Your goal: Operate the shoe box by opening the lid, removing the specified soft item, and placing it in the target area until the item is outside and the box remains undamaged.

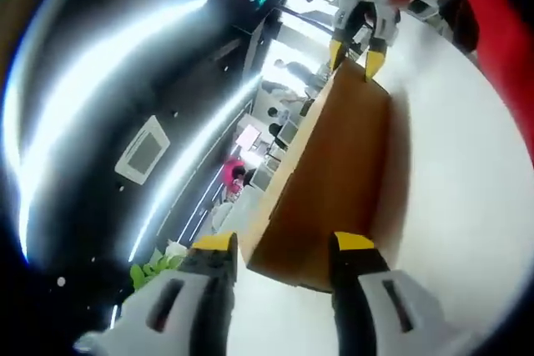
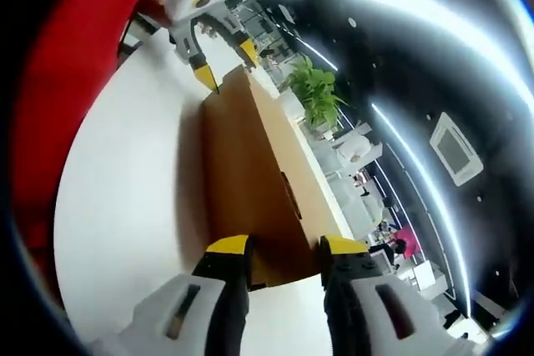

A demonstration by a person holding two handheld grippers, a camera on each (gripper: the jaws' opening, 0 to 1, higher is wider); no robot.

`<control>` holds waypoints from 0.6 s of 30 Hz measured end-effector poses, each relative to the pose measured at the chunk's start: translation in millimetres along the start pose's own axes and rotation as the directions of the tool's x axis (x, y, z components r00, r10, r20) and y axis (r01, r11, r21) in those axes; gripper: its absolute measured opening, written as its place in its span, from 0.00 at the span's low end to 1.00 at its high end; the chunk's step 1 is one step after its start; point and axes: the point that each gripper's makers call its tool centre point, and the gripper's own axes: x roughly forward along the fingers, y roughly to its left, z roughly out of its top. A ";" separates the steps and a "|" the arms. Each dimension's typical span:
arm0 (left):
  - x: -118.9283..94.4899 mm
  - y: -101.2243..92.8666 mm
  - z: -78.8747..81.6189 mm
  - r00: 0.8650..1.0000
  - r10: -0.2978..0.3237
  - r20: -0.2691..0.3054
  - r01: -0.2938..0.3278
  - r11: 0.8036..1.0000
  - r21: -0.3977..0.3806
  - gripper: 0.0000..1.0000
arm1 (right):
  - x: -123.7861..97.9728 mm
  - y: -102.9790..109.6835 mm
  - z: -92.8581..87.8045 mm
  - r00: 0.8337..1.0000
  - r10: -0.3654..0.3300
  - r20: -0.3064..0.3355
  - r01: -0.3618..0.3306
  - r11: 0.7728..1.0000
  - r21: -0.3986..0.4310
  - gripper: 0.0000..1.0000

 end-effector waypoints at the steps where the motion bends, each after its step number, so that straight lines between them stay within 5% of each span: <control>1: 0.2 1.7 1.5 1.000 0.001 -0.001 -0.001 1.000 -0.009 0.41 | -0.1 -0.3 0.2 1.000 -0.001 0.000 0.001 1.000 -0.002 0.31; 11: 0.7 6.5 -3.2 1.000 0.016 -0.023 -0.016 1.000 0.021 0.36 | -1.8 -6.6 6.3 1.000 0.000 -0.004 0.000 1.000 0.004 0.32; 18: -1.2 11.4 -7.1 0.999 0.019 -0.035 -0.021 0.999 -0.049 0.36 | -3.2 -9.0 10.9 1.000 -0.010 -0.004 0.010 1.000 0.015 0.32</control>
